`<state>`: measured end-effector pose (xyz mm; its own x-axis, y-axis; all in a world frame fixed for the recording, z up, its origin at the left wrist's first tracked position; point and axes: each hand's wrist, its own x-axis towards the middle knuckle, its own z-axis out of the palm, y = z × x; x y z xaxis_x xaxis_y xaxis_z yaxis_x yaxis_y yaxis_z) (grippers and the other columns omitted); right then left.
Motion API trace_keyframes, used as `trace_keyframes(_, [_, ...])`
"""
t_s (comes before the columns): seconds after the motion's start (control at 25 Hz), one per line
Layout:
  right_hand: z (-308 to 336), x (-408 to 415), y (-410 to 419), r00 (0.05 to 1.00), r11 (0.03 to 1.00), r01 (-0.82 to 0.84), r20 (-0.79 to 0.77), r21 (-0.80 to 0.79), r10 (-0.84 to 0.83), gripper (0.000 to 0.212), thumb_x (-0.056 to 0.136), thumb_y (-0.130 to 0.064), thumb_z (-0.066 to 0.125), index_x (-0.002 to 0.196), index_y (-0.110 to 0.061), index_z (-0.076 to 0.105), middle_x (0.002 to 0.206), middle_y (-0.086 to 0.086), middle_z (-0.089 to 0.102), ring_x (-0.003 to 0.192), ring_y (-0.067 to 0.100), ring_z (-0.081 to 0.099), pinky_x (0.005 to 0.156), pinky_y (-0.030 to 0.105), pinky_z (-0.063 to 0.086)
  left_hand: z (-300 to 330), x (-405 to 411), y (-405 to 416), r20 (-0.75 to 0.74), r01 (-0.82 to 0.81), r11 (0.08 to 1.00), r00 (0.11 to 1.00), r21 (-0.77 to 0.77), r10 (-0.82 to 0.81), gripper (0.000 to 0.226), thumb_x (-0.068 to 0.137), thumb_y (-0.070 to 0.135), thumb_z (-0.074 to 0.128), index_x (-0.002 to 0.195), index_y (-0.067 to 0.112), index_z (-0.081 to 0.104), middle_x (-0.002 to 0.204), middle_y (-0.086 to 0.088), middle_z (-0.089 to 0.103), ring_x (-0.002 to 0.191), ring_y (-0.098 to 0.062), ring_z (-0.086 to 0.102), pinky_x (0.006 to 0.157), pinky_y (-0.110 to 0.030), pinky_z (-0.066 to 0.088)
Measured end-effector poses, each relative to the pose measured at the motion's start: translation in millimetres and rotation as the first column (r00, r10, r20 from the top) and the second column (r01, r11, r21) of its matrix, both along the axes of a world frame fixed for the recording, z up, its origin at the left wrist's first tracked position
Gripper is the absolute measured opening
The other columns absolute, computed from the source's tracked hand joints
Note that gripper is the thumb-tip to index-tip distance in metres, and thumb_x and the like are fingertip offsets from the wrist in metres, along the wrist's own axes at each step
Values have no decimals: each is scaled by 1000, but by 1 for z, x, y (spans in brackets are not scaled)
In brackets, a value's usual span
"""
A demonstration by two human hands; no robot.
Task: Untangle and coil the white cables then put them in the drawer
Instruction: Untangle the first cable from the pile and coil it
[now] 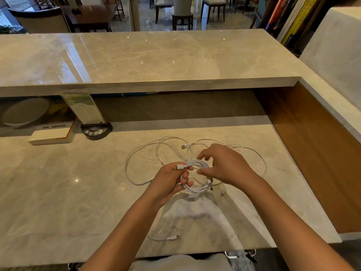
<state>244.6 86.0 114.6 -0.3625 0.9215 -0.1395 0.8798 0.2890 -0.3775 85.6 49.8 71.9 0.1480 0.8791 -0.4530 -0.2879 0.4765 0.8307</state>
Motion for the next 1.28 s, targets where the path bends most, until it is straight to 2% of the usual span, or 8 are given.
trace_keyframes(0.44, [-18,-4,4,975,970,-224,11,92,224,27,86,-41,59,95,-17,67,89,1,65,81,18,57,64,30,41,-1,-4,-5,-40,48,999,998,-23,-49,23,96,6,42,93,3,65,51,4,46,43,-6,41,60,-22,54])
trace_keyframes(0.64, [-19,1,9,960,983,-142,-257,-117,108,13,91,-23,56,85,-16,65,64,-10,63,45,3,52,51,19,42,1,-12,0,-108,95,992,990,77,-87,23,96,7,43,99,2,65,58,2,49,52,-8,45,61,-19,52])
trace_keyframes(0.88, [-32,-11,6,952,974,-159,-288,-160,108,20,93,-18,52,77,-16,63,65,-7,64,42,-2,51,45,11,38,-17,-24,-7,-187,116,983,978,145,-88,24,94,1,46,106,6,66,65,2,57,59,-9,57,69,-24,53])
trace_keyframes(1.0, [-36,-17,10,953,968,-173,-281,-183,117,23,92,-19,55,70,-21,61,54,-13,59,38,0,52,48,15,40,-26,-25,-16,-318,23,965,946,261,63,23,91,4,52,100,18,69,78,-1,67,68,-7,64,73,-29,53])
trace_keyframes(1.04, [-39,-20,12,953,969,-165,-284,-182,109,24,91,-20,56,68,-20,62,49,-14,58,37,2,52,48,15,41,-30,-28,-23,-418,-12,932,892,363,174,23,90,9,55,103,25,66,90,2,68,80,-2,64,78,-28,53])
trace_keyframes(1.12, [-42,-30,17,944,969,-149,-320,-199,79,24,90,-21,58,68,-13,66,51,-9,64,37,4,53,48,15,43,-38,-42,-38,-688,201,743,581,639,435,30,86,27,60,116,29,58,116,7,61,109,-1,54,94,-20,45])
trace_keyframes(1.2, [-44,-43,20,929,959,-165,-363,-231,73,22,89,-22,59,75,-9,70,62,7,71,42,10,57,47,17,44,-48,-60,-50,-774,631,492,303,600,556,38,83,34,63,117,20,58,119,2,63,117,-14,52,96,-24,44])
trace_keyframes(1.28, [-47,-61,19,911,943,-192,-406,-272,68,19,87,-20,61,79,-7,72,69,13,72,45,12,58,45,16,44,-54,-77,-55,-775,787,387,173,480,608,27,80,24,67,105,12,67,101,-4,72,101,-22,63,81,-31,53])
